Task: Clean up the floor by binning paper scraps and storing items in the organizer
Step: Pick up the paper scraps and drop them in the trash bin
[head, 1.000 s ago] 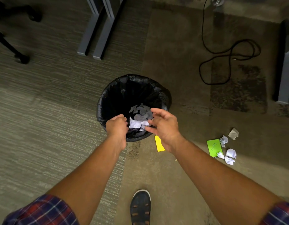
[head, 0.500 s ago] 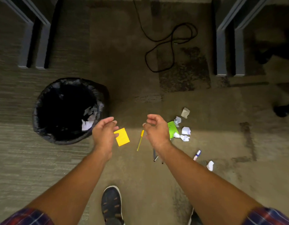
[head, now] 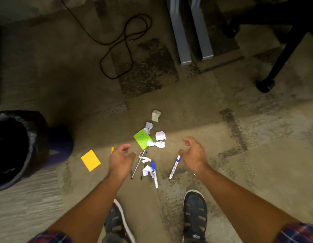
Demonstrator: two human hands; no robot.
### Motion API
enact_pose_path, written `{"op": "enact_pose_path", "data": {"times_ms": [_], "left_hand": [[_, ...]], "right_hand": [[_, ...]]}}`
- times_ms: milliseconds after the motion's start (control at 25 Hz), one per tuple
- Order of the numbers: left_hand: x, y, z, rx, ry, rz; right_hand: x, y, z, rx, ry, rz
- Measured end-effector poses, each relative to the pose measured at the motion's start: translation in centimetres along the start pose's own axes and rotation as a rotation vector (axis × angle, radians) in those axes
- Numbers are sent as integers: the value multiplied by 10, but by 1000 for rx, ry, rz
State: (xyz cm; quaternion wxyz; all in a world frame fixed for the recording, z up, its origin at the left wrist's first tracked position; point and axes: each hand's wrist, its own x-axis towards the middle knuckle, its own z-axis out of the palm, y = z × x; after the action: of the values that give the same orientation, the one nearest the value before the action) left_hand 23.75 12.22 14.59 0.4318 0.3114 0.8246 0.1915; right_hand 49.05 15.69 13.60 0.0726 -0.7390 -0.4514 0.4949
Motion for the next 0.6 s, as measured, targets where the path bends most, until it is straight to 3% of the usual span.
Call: {"op": "enact_pose_path", "data": {"times_ms": [120, 280, 600], "left_hand": [[23, -10, 45, 386, -134, 199], [77, -15, 81, 430, -60, 247], [206, -48, 135, 758, 43, 355]], "right_hand": [[26, 55, -11, -104, 22, 15], [54, 110, -2, -227, -4, 51], [82, 177, 55, -477, -16, 198]]}}
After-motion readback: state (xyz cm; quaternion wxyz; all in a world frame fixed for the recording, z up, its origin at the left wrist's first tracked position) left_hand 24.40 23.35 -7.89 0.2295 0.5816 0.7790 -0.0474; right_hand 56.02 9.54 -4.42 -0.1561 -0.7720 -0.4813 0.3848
